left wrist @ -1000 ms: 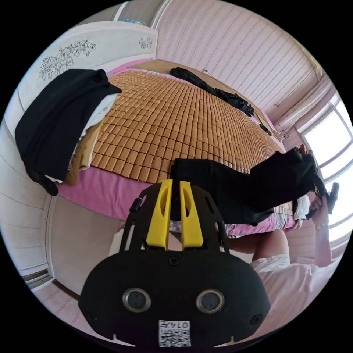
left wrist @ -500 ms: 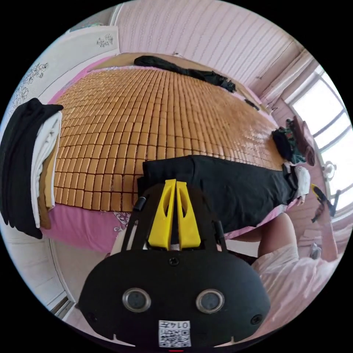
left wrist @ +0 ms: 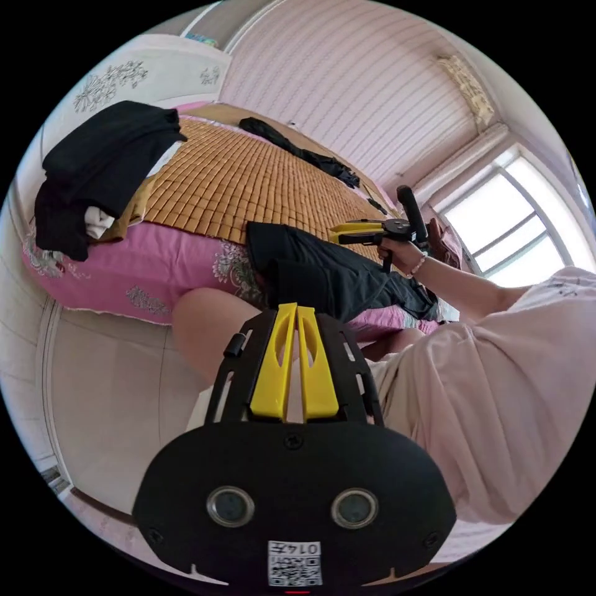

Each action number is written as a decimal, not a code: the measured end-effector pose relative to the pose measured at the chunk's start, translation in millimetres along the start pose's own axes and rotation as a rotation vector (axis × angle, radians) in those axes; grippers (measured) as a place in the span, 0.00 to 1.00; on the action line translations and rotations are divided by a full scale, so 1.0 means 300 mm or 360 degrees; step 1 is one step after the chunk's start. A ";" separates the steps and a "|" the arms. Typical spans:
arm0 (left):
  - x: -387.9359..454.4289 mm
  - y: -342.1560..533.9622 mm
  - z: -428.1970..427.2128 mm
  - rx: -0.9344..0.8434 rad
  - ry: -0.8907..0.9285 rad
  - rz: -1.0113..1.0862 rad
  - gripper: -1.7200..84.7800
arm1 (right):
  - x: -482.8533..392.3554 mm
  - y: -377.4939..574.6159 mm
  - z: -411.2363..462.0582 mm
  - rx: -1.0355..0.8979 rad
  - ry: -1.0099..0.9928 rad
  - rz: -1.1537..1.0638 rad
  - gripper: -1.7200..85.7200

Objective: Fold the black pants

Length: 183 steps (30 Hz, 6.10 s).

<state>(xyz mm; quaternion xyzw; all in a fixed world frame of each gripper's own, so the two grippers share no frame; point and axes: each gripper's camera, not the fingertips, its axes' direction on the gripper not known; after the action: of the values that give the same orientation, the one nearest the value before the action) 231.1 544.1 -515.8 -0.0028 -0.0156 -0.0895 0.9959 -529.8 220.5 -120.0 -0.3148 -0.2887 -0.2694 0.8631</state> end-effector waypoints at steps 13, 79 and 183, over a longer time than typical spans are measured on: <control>0.012 -0.293 0.412 -0.0605 -0.0148 0.0020 0.22 | 0.020 -0.156 0.110 -0.0397 0.0057 -0.0030 0.09; 0.407 -0.228 0.151 0.0078 0.0119 0.0104 0.01 | 0.441 0.442 -0.640 0.0519 -0.0111 0.0566 0.04; 1.027 -0.404 2.003 -0.0847 -0.0428 0.0929 0.01 | 0.743 2.315 -0.633 0.0405 0.0512 0.1924 0.06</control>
<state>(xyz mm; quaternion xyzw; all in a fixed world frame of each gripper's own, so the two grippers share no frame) 494.1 375.0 94.9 -0.2759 -0.1204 0.1968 0.9331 135.4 480.7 -361.2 -0.2727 0.0434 0.2576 0.9260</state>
